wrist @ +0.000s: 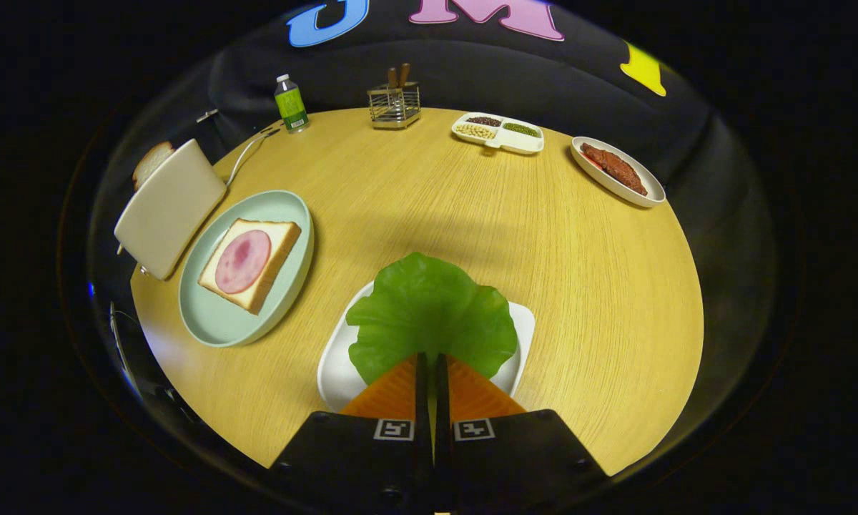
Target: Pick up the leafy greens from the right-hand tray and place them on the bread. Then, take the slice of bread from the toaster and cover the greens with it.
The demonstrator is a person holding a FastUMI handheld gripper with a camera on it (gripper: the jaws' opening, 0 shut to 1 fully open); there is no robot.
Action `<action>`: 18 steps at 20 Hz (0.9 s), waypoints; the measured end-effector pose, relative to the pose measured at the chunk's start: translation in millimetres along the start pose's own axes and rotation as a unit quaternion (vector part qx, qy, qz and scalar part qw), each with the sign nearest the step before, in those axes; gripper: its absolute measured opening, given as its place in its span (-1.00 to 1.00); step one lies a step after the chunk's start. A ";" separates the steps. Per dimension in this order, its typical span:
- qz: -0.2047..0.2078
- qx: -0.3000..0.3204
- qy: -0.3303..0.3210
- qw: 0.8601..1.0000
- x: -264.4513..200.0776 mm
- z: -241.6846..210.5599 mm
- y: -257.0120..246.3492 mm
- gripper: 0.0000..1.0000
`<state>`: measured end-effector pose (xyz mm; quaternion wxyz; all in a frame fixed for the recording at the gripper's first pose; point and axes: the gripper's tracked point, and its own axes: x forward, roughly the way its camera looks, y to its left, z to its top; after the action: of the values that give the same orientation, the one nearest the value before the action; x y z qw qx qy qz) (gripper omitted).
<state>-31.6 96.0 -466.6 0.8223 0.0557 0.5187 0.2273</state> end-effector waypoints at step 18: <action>0.133 -0.097 -0.031 0.986 -42.8 96.9 179.0 -0.89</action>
<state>-18.5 250.9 -328.4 0.8021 0.0516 0.4562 0.3820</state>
